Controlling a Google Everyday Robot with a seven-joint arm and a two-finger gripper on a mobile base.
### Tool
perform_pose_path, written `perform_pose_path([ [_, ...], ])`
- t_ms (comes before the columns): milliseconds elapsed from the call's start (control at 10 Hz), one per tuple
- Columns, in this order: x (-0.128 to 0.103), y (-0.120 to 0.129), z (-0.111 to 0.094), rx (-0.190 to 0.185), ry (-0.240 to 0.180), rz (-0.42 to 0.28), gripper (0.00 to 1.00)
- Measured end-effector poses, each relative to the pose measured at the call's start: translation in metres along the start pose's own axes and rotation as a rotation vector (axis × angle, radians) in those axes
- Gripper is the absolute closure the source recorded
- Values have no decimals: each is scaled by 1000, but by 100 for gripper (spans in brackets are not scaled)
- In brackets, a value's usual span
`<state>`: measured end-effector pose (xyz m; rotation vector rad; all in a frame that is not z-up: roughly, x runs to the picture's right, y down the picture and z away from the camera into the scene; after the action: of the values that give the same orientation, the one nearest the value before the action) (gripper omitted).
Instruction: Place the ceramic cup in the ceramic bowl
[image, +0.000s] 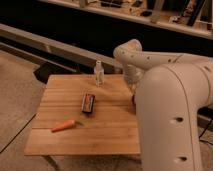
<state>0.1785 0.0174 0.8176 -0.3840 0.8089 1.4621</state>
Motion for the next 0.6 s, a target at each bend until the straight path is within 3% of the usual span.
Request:
perform_pose_path([
  [300,-4,-8,7,-17,5,24,100],
  [600,2,-15,25,-39,39,50,100],
])
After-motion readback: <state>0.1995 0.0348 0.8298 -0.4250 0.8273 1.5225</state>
